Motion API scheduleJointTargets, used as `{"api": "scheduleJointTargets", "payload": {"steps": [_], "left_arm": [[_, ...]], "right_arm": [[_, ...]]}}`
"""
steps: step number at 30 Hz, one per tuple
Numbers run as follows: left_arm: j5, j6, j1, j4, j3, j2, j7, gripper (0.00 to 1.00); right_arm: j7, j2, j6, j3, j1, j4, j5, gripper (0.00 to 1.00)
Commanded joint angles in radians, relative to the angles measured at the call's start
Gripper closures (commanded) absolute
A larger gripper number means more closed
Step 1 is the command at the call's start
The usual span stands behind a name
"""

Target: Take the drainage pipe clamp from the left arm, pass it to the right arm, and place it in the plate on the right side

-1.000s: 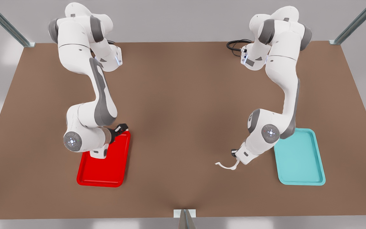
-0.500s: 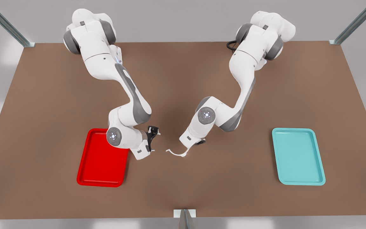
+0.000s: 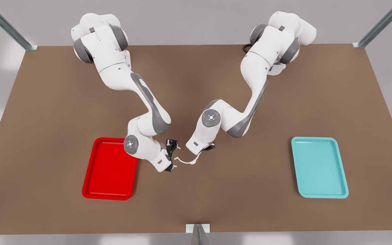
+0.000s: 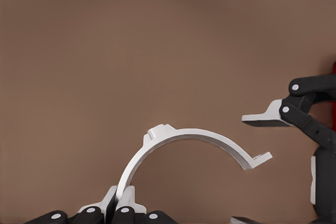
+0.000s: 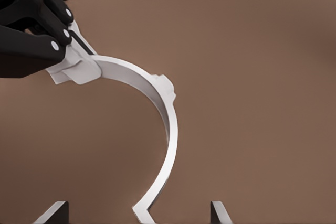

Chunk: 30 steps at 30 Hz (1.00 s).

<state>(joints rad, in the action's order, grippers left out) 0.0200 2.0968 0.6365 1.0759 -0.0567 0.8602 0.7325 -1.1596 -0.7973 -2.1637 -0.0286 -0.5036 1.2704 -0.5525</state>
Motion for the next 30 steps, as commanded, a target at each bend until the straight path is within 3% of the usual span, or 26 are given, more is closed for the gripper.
{"api": "scheduleJointTargets", "payload": {"steps": [1, 19, 22, 24, 25, 26, 27, 30], "left_arm": [[-0.002, 0.003, 0.0, -0.001, 0.0, -0.001, 0.088, 0.79], [-0.002, 0.009, 0.0, -0.005, 0.0, 0.003, 0.093, 0.79], [-0.002, 0.011, 0.0, -0.005, 0.0, 0.003, 0.093, 0.79], [-0.002, 0.011, 0.0, -0.005, 0.0, 0.003, 0.093, 0.79], [-0.002, 0.011, 0.0, -0.005, 0.0, 0.002, 0.093, 0.79], [-0.002, 0.011, 0.0, -0.005, 0.0, 0.002, 0.093, 0.79], [-0.017, 0.012, -0.006, -0.005, 0.002, 0.002, 0.111, 0.0], [-0.025, 0.039, -0.006, -0.002, 0.0, 0.002, 0.151, 0.0]], "right_arm": [[-0.157, -0.008, -0.057, 0.001, -0.007, -0.003, -0.006, 0.0], [-0.143, -0.056, -0.145, 0.021, -0.05, -0.034, -0.007, 0.02], [-0.143, -0.053, -0.143, 0.021, -0.05, -0.034, -0.007, 0.31], [-0.144, -0.051, -0.143, 0.022, -0.05, -0.032, -0.007, 0.56], [-0.144, -0.048, -0.143, 0.022, -0.05, -0.034, -0.007, 0.73], [-0.144, -0.048, -0.143, 0.022, -0.05, -0.034, -0.007, 0.79], [-0.143, -0.048, -0.143, 0.022, -0.05, -0.034, -0.007, 0.79], [-0.143, -0.048, -0.142, 0.022, -0.046, -0.031, -0.007, 0.79]]}}
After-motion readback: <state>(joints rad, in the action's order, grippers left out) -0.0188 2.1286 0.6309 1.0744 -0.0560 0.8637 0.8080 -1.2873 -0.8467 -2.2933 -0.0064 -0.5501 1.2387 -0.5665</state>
